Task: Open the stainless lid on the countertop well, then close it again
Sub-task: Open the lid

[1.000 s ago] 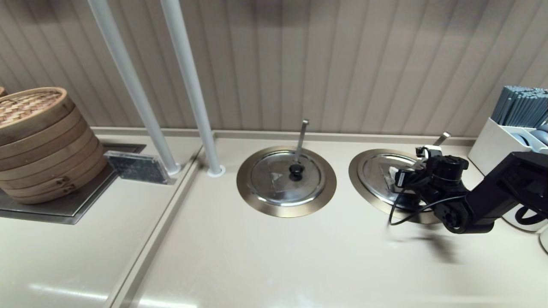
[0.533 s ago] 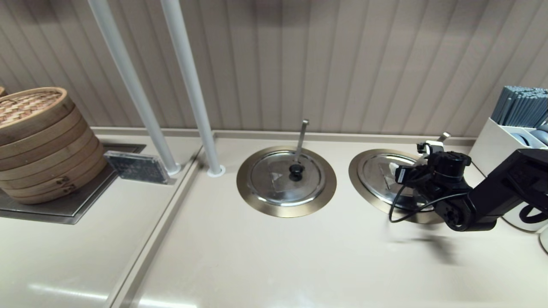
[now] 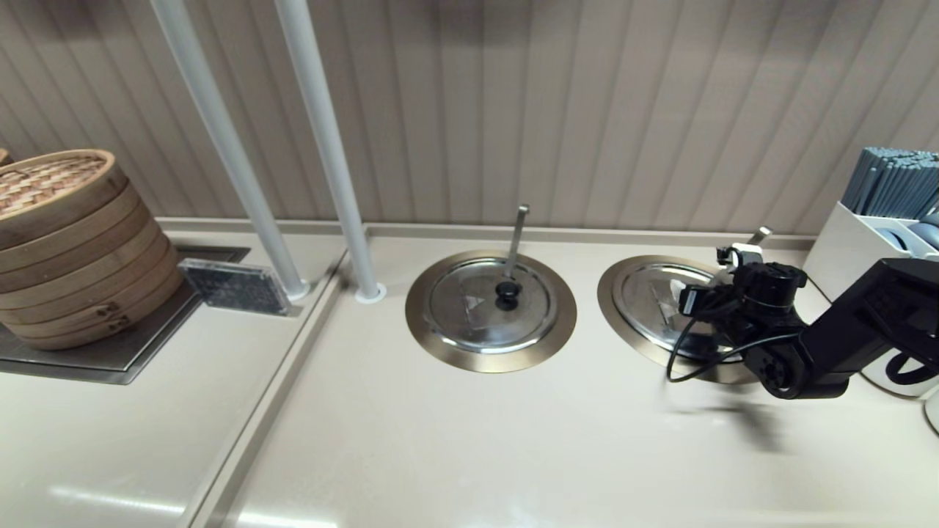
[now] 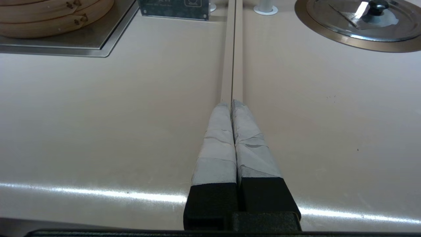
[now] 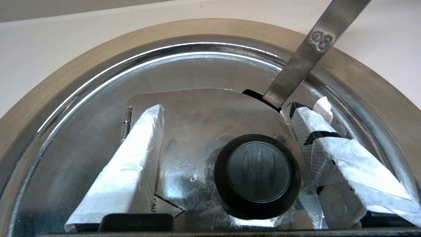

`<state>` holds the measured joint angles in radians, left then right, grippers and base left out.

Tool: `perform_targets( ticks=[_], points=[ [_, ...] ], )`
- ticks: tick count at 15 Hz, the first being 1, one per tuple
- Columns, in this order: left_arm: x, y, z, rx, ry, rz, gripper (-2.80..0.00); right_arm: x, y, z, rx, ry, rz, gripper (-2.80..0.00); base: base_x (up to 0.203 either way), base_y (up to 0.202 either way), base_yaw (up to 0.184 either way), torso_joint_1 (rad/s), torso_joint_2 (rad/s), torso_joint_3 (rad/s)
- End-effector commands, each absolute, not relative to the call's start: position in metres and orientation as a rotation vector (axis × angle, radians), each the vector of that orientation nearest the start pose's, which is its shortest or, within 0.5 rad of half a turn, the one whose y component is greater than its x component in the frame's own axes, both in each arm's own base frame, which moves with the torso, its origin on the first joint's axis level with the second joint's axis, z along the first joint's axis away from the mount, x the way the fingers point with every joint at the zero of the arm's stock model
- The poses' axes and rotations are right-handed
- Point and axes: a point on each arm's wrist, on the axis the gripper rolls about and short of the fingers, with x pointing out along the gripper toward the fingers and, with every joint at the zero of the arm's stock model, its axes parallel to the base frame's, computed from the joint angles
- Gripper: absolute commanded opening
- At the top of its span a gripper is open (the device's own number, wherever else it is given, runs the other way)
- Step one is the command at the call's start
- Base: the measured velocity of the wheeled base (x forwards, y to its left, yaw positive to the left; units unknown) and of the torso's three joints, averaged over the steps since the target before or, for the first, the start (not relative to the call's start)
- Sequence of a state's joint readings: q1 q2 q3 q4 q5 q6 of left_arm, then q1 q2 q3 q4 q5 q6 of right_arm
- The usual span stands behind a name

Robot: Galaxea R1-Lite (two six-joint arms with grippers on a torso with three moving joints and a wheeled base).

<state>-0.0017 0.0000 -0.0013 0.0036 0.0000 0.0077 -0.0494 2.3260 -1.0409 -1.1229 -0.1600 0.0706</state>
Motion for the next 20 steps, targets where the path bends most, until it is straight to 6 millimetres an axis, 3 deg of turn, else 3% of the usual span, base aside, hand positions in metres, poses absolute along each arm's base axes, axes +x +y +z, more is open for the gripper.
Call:
perform_targets(
  ticks=[1, 20],
  points=[
    [-0.023, 0.0, 0.076, 0.008, 0.002, -0.002, -2.8, 0.428, -0.024, 0.046, 0.059, 0.16, -0.231, 0.0, 0.0, 0.0, 0.0, 0.0, 0.0, 0.0],
    [-0.023, 0.0, 0.075, 0.008, 0.003, -0.002, -2.8, 0.426, -0.005, 0.057, 0.059, 0.129, -0.196, 0.0, 0.0, 0.0, 0.0, 0.0, 0.0, 0.0]
  ],
)
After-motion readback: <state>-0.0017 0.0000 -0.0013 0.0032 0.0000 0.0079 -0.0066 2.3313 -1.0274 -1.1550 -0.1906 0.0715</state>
